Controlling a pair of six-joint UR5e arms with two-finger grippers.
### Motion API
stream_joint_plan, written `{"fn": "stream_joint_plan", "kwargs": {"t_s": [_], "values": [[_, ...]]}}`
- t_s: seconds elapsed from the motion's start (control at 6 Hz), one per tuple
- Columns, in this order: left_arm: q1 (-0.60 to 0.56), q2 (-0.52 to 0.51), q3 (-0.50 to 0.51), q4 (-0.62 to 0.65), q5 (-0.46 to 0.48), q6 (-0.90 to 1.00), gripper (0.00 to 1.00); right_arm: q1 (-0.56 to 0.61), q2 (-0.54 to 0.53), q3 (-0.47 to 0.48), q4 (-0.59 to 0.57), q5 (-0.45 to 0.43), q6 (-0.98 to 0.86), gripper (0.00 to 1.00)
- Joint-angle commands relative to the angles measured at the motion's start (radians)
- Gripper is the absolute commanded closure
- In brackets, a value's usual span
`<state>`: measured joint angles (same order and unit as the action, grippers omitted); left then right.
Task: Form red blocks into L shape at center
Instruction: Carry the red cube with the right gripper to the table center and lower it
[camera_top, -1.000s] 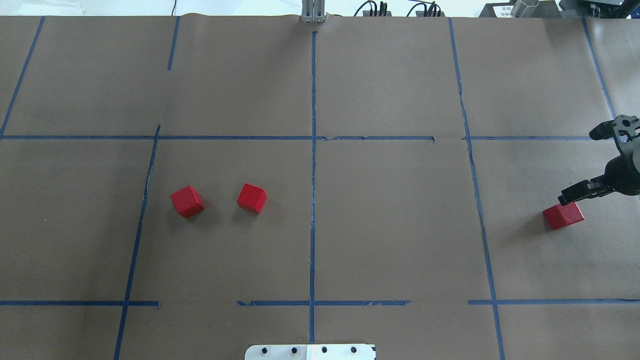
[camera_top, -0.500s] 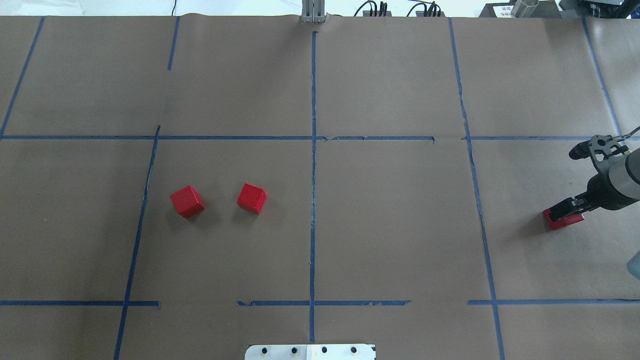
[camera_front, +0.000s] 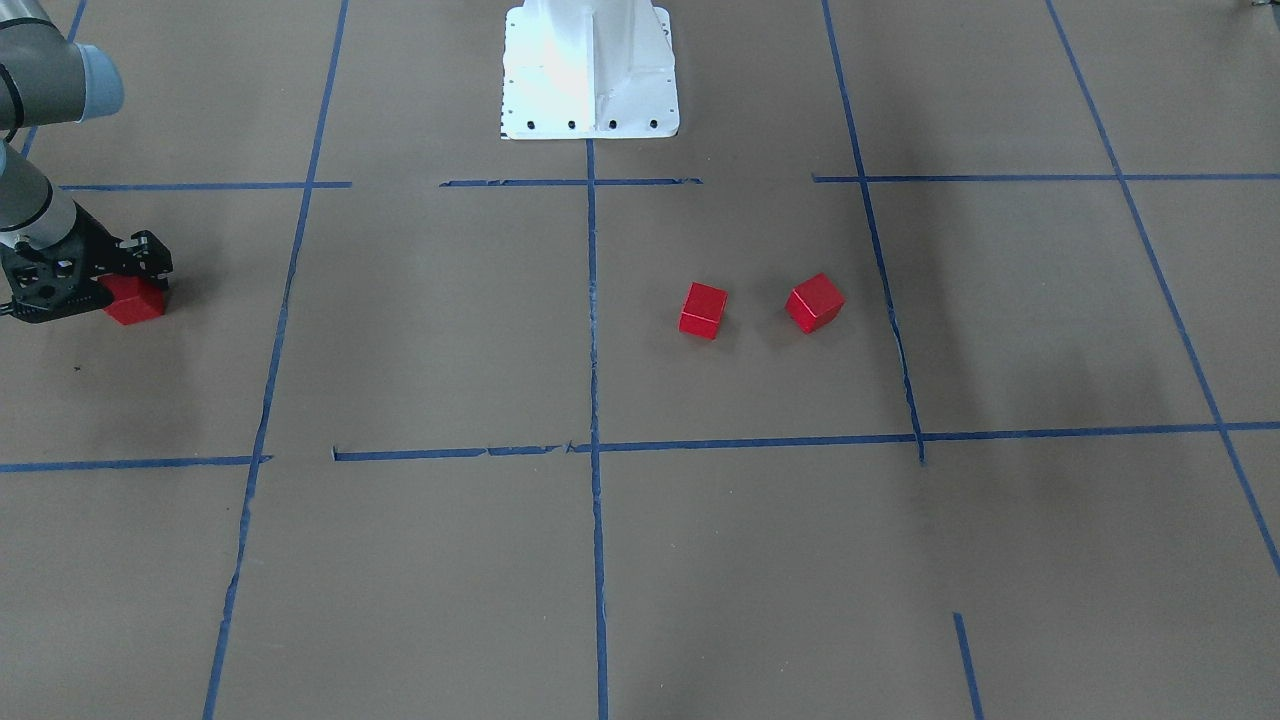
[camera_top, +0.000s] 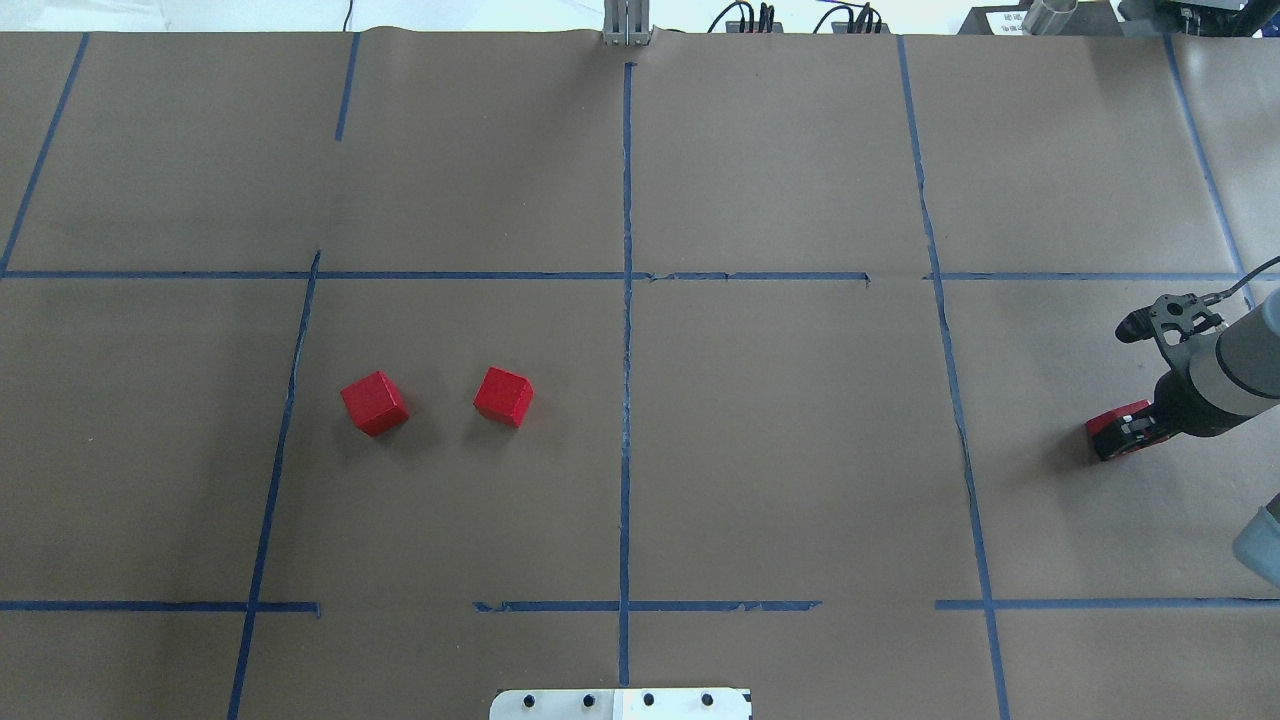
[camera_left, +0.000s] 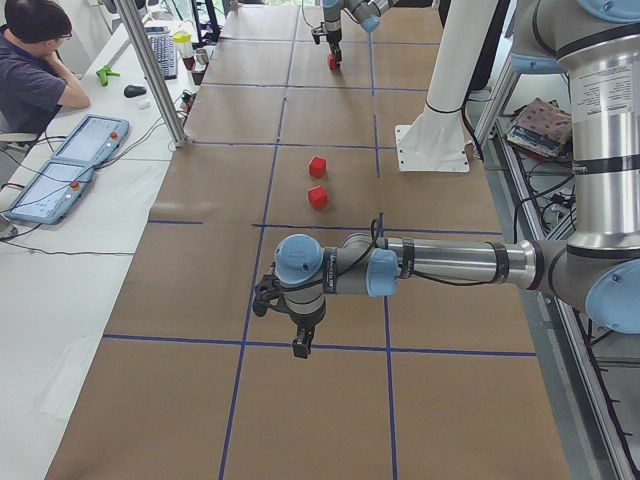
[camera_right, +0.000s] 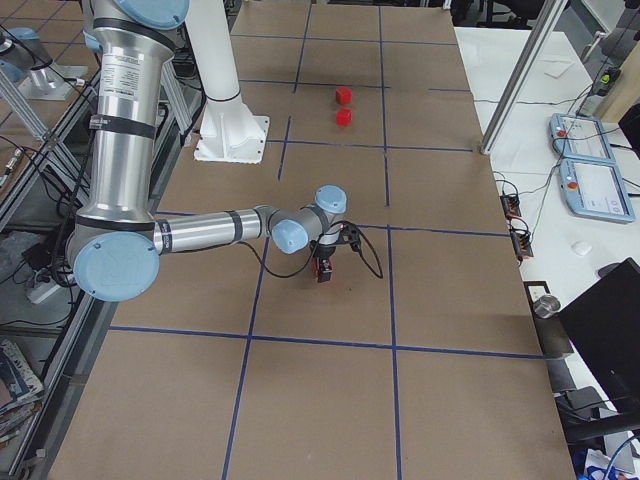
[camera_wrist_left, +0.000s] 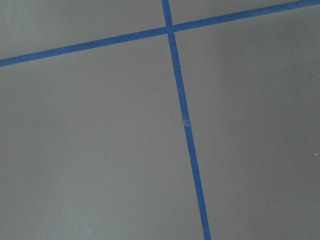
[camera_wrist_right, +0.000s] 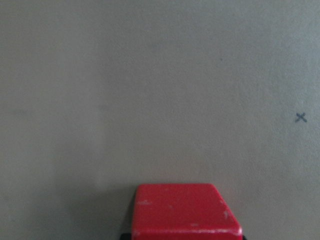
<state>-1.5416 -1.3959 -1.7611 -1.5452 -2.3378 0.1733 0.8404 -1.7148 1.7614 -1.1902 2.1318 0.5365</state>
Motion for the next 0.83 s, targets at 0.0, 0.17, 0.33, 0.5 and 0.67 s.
{"fn": "stream_joint_plan", "kwargs": {"t_s": [0.0,0.17,0.33,0.5,0.67], "values": [[0.0,0.0,0.0,-0.001,-0.002,0.0,0.0,-0.001,0.004,0.047,-0.009,0.005,0.002,0.94],[0.0,0.0,0.0,-0.001,0.0,0.0,0.0,-0.001,0.045,0.126,-0.078,0.004,0.017,0.97],[0.0,0.0,-0.001,-0.001,-0.002,0.0,0.0,-0.001,0.137,0.182,-0.212,0.0,0.08,0.96],[0.0,0.0,-0.001,-0.001,-0.002,0.0,0.0,-0.029,0.294,0.187,-0.333,-0.001,0.215,0.95],[0.0,0.0,-0.001,-0.001,-0.002,0.0,0.0,-0.111,0.442,0.175,-0.423,-0.009,0.344,0.95]]}}
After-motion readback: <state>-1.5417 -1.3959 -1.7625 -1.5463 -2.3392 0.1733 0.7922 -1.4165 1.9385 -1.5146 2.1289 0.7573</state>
